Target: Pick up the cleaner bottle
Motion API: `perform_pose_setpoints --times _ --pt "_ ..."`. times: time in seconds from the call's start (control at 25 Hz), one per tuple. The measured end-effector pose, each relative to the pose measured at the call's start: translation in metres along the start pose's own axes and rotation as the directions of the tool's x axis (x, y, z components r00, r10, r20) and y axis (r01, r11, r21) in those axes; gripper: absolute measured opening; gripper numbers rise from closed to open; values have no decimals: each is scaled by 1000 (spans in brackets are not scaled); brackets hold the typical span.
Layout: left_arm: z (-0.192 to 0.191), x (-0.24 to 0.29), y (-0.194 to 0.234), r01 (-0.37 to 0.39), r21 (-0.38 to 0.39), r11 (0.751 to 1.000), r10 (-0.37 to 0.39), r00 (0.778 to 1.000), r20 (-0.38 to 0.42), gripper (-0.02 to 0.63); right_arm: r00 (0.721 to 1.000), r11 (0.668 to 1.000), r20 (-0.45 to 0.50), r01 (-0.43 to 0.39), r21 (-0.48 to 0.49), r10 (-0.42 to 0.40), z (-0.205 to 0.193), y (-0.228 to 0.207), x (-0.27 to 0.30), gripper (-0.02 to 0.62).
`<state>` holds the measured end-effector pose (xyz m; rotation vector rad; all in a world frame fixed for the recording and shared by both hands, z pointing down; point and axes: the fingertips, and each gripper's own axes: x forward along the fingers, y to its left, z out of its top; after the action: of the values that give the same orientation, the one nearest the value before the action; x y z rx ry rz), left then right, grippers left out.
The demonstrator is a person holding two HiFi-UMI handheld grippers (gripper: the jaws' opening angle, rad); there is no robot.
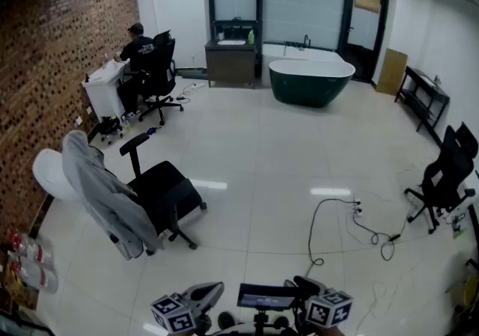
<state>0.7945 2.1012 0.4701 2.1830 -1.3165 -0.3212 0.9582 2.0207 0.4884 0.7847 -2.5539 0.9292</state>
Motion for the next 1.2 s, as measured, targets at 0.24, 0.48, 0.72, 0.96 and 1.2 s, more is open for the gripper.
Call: perform_pose_setpoints --times 0.24,0.48,0.72,0.96,1.2 --pt "-9 -27 20 -5 -21 1000 4 1000 -17 2 1000 1000 4 14 12 -14 -10 26 26 146" --pt "-10 -37 30 16 -15 1000 -17 995 -99 2 999 999 31 10 41 -12 -12 43 47 99" --pt "5 -15 50 19 -9 1000 -20 994 -103 2 998 999 45 47 3 -47 9 26 68 46" --pt "39 30 77 -29 3 1000 29 998 -57 2 1000 999 26 -11 -44 13 48 -4 111 38" --pt "85 100 101 -72 36 997 73 996 -50 2 996 993 29 -83 -88 86 121 -47 145 38"
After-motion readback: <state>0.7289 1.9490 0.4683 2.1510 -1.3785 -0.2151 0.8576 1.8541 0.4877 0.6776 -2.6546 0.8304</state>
